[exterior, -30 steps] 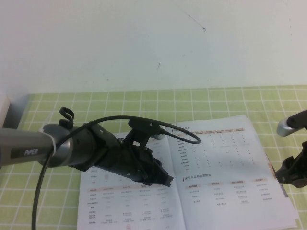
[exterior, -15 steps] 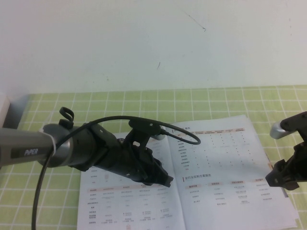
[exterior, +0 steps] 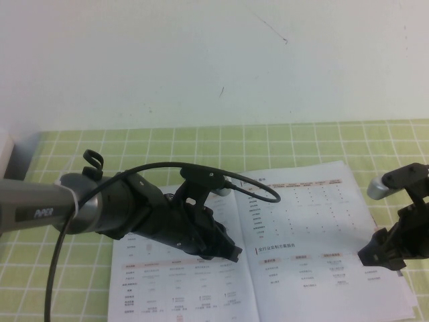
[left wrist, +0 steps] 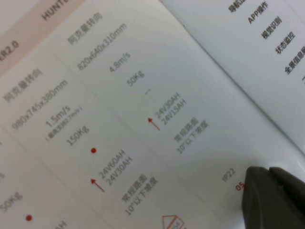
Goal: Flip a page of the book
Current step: Open the closed book
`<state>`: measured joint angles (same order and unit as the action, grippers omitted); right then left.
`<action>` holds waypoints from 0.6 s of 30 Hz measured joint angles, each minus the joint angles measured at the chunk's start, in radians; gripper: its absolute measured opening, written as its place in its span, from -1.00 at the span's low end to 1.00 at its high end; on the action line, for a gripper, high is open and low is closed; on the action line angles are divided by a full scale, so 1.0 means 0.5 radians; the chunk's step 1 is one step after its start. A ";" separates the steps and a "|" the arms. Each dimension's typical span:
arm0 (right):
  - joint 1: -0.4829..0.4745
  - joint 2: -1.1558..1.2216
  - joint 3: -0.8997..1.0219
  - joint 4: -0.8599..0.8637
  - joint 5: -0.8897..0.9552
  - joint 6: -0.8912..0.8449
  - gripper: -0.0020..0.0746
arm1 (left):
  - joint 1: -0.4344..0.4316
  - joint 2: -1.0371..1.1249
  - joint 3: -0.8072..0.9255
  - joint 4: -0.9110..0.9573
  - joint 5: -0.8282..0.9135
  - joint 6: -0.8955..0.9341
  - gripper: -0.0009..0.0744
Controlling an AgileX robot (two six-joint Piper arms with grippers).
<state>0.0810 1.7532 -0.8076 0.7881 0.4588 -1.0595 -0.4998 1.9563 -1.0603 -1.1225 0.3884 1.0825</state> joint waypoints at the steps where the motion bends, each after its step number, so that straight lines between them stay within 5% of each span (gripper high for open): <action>1: 0.000 0.000 0.000 0.005 0.000 -0.008 0.27 | 0.000 0.000 0.000 0.000 0.000 0.000 -0.99; 18: 0.000 0.058 -0.001 0.088 -0.036 -0.084 0.26 | 0.000 0.000 0.000 0.000 0.000 0.003 -0.99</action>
<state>0.0810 1.7823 -0.8081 0.8321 0.4409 -1.1012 -0.4998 1.9563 -1.0603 -1.1225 0.3884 1.0841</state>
